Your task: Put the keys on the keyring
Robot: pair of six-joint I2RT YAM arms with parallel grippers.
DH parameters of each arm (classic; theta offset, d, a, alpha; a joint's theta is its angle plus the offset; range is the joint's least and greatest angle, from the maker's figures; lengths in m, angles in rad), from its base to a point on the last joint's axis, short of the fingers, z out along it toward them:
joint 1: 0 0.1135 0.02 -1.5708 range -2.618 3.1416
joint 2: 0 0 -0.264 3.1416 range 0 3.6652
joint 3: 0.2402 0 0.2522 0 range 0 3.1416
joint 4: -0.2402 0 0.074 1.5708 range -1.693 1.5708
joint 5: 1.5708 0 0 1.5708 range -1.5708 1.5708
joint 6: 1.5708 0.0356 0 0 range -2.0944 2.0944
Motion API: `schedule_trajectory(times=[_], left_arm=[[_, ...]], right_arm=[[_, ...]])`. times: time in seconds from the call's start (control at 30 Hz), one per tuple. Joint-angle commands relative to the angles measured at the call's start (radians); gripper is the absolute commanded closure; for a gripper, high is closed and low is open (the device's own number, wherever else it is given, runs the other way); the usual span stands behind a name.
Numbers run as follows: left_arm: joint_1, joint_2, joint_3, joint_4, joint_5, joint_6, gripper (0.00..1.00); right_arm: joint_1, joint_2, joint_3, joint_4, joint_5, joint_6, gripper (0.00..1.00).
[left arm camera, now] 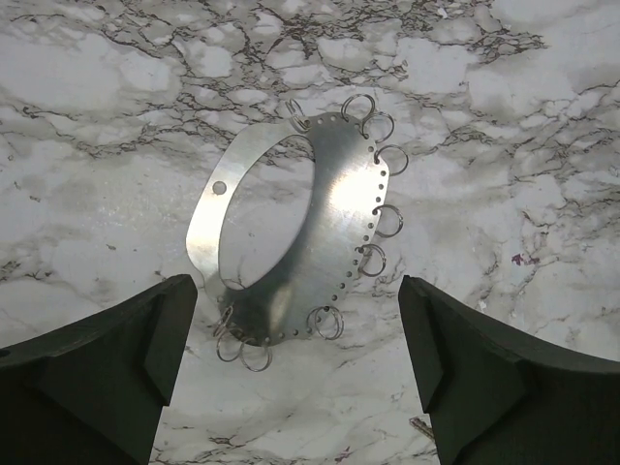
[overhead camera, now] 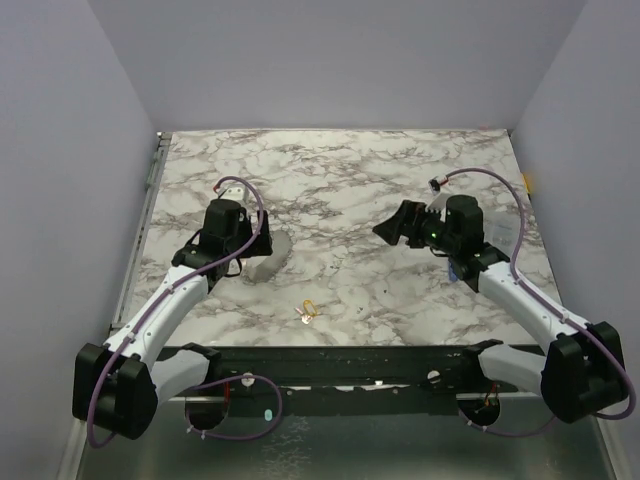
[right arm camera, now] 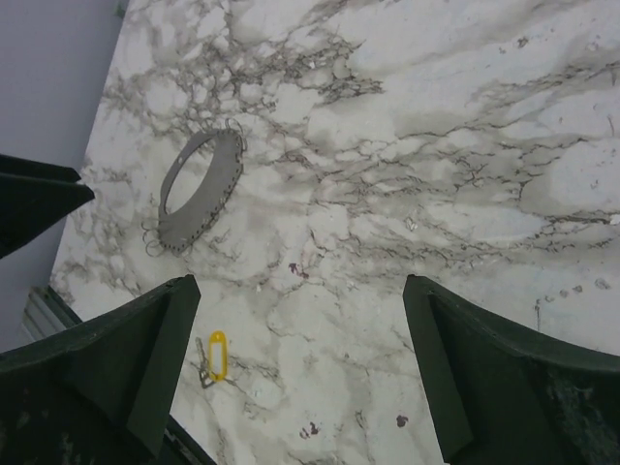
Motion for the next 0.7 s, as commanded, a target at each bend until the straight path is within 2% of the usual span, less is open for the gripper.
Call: schedule_trajectory(times=[0.0,0.1,0.2,0.4,0.53,0.67], left_arm=[[-0.009,-0.018,0.015,-0.002,0.020,0.010,0.07],[-0.011,-0.025,0.015,-0.002,0.022,0.010,0.07],[-0.015,-0.032,0.015,-0.002,0.023,0.010,0.07],[-0.019,-0.076,0.010,-0.002,0.014,0.010,0.08],[-0.020,-0.101,0.008,0.002,0.003,0.012,0.08],[-0.020,-0.125,0.009,0.002,-0.014,0.014,0.09]], right_arm=[[0.055,-0.039,0.033,-0.150,0.051,-0.061,0.00],[0.119,-0.015,0.093,-0.280,0.117,-0.108,0.00],[0.191,0.005,0.127,-0.339,0.123,-0.151,0.00],[0.324,0.016,0.110,-0.299,0.113,-0.227,0.00],[0.479,0.060,0.148,-0.318,0.184,-0.324,0.03],[0.595,0.093,0.136,-0.251,0.206,-0.396,0.06]])
